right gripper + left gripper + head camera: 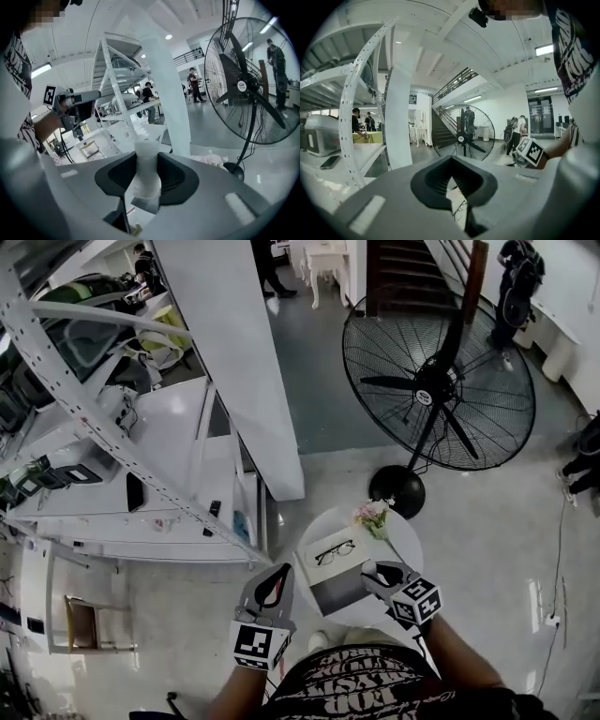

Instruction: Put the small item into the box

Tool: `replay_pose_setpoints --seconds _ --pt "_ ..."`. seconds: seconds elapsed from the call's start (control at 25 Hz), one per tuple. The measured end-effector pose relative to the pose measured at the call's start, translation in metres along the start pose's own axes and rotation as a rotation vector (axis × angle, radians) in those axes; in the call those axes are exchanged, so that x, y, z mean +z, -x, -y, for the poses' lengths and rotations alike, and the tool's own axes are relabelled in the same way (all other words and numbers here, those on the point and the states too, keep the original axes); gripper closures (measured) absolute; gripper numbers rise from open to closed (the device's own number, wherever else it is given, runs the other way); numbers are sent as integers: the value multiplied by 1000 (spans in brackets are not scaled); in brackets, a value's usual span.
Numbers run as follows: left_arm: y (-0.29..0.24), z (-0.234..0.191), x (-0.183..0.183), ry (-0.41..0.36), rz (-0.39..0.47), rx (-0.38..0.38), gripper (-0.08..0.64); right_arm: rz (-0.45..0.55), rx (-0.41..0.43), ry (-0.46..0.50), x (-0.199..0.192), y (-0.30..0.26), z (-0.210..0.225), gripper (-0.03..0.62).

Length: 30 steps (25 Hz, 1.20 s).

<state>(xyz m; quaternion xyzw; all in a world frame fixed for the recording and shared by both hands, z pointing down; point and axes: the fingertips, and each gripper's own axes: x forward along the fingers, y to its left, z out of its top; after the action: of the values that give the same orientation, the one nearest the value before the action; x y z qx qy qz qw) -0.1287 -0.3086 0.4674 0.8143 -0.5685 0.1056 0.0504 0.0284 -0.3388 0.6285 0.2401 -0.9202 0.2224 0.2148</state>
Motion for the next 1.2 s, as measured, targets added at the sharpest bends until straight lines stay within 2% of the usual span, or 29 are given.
replay_pose_setpoints --seconds 0.44,0.72,0.8,1.0,1.2 --pt "16 -12 0 4 -18 91 558 -95 53 -56 -37 -31 16 428" --pt "29 -14 -12 29 -95 132 558 -143 69 -91 -57 -47 26 428" --pt "34 -16 -15 21 -75 151 558 -164 72 -105 -66 -53 29 428" --pt "47 -21 -20 35 -86 187 558 -224 61 -205 -92 -66 41 428" --pt "65 -28 -21 19 -86 226 558 -302 47 -237 -119 -87 44 428"
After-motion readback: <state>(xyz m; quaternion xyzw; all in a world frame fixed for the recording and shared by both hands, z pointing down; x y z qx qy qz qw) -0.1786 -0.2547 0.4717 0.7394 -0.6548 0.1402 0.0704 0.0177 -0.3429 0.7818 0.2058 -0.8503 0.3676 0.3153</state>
